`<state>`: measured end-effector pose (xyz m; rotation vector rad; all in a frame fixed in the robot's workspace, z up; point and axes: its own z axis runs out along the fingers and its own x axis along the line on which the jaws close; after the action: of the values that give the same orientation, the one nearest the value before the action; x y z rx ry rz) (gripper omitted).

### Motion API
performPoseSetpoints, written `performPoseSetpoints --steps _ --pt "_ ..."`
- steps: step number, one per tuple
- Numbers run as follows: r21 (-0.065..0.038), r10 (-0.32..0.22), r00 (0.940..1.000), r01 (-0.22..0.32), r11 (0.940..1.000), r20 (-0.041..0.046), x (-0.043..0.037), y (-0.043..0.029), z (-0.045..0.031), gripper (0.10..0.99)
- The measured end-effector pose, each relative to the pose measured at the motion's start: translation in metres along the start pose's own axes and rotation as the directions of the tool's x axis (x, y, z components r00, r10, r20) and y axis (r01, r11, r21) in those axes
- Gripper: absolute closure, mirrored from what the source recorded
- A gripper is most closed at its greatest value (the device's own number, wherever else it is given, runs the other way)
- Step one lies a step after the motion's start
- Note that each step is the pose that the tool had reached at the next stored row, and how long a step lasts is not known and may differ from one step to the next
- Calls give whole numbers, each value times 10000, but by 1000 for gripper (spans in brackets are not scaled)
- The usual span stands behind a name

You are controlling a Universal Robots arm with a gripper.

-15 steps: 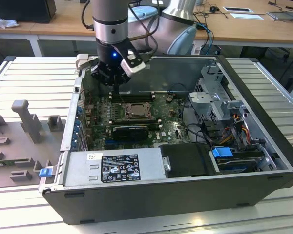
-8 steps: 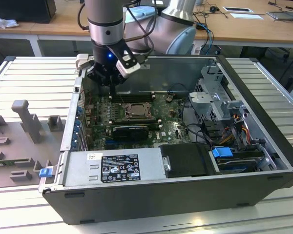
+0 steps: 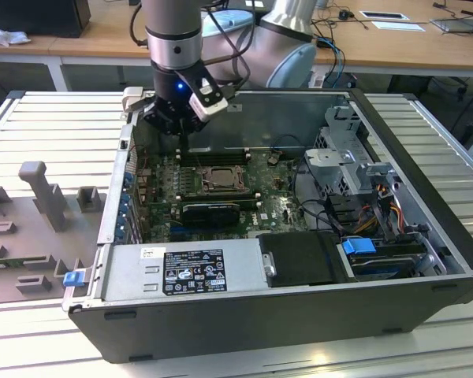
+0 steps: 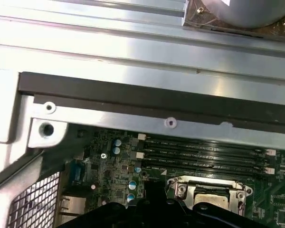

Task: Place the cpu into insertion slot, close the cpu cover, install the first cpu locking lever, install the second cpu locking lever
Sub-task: 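Install the first cpu locking lever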

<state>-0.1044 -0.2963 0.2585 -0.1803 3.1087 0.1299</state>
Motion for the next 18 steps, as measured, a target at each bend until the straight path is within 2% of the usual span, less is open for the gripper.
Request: performPoseSetpoints --steps 4,7,10,13,14,18 --pt "2 60 10000 -60 10000 4 -124 -13 19 980" --pt "2 96 10000 -96 10000 6 -349 -39 49 980" --pt "-1 149 9999 -149 9999 11 -454 -52 71 980" --pt "-62 338 9994 -338 9994 34 -471 -56 91 980" --pt "-57 521 9986 -521 9986 47 -471 -57 107 980" --pt "-56 568 9984 -567 9984 44 -497 -62 182 980"
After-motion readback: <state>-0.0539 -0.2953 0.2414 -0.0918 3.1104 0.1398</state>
